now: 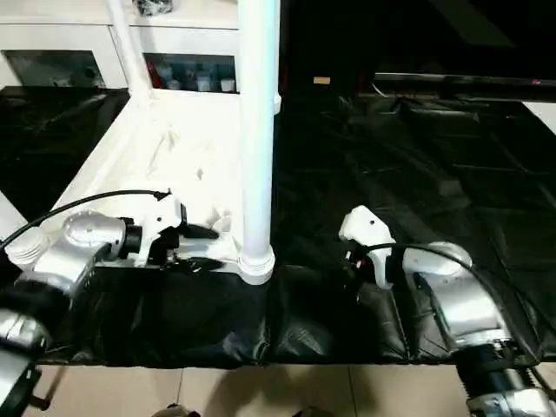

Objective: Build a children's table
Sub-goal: Rotate leg to tighten

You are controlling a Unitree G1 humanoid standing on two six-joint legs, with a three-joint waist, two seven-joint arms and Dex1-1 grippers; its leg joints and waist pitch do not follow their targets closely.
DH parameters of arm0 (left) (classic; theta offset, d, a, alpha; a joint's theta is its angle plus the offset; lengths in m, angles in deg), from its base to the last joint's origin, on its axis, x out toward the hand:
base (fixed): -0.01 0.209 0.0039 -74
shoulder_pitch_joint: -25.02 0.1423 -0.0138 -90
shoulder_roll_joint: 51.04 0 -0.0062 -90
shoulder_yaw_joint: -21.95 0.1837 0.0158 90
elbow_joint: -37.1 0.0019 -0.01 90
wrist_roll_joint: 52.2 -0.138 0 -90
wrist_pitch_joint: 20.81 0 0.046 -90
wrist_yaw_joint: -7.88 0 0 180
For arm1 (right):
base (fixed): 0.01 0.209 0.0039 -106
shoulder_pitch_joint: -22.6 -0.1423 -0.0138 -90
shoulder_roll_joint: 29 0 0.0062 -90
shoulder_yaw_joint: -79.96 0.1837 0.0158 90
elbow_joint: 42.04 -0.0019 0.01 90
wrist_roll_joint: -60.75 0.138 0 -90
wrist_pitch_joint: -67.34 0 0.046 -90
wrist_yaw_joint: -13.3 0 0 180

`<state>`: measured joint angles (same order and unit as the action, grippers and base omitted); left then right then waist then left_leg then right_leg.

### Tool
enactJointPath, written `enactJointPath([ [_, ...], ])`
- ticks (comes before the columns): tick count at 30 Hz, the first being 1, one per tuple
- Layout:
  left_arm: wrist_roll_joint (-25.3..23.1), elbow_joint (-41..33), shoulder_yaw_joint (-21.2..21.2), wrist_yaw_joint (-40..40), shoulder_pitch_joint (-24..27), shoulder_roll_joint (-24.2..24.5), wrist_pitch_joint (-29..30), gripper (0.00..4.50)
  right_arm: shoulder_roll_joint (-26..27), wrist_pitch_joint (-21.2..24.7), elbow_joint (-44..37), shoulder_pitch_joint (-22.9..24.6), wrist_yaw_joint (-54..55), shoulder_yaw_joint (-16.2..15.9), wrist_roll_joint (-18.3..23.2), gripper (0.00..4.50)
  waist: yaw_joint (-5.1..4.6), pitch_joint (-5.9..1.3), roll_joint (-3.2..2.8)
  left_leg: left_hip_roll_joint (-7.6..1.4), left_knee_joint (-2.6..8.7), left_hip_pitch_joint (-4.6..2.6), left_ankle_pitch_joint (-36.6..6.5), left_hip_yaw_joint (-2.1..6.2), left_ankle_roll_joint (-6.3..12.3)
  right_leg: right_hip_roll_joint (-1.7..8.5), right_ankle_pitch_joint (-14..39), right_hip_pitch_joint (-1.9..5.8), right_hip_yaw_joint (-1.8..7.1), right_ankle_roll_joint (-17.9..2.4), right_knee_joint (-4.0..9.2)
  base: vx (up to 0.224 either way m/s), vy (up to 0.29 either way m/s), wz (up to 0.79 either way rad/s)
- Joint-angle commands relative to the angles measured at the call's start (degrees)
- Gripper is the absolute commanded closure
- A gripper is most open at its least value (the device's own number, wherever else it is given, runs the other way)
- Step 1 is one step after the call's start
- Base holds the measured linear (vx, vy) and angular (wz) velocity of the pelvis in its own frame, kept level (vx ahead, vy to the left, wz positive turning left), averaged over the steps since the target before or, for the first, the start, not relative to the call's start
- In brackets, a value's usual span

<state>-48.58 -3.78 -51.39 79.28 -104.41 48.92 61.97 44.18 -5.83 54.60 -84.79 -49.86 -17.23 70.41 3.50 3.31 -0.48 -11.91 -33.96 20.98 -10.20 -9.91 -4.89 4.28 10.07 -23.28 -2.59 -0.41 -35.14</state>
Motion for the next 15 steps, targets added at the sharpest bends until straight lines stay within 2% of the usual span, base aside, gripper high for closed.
enactJointPath([
  [1,-0.74,0.7,0.42,0.63,-0.83,0.25,-0.6,1.87,-0.73,0.92,-1.12,0.56,-0.59,0.16,0.77,0.0,0.37,-4.11,-0.25,-0.74,3.65,-0.57,-13.47,-0.12,2.03,2.73,11.11,3.3,1.82,-13.36,4.19,0.0,0.0,0.0],
  [12,-2.88,10.4,0.07,3.67,-5.48,-0.68,-3.21,2.78,-1.6,5.32,-4.42,0.91,-0.45,-0.53,1.6,0.0,0.66,-4.06,0.02,-0.71,3.69,-0.45,-12.78,-0.07,1.81,2.88,11.38,3.4,1.8,-13.17,4.27,0.0,0.0,0.0],
  [15,-3.32,11.8,-0.03,3.93,-6.34,-0.82,-3.52,2.92,-1.75,5.81,-4.84,0.94,-0.44,-0.56,1.82,0.0,0.79,-4.07,-0.17,-0.76,3.66,-0.61,-13.08,-0.12,1.61,2.96,12.22,3.3,1.84,-13.19,4.35,0.0,0.0,0.0],
])
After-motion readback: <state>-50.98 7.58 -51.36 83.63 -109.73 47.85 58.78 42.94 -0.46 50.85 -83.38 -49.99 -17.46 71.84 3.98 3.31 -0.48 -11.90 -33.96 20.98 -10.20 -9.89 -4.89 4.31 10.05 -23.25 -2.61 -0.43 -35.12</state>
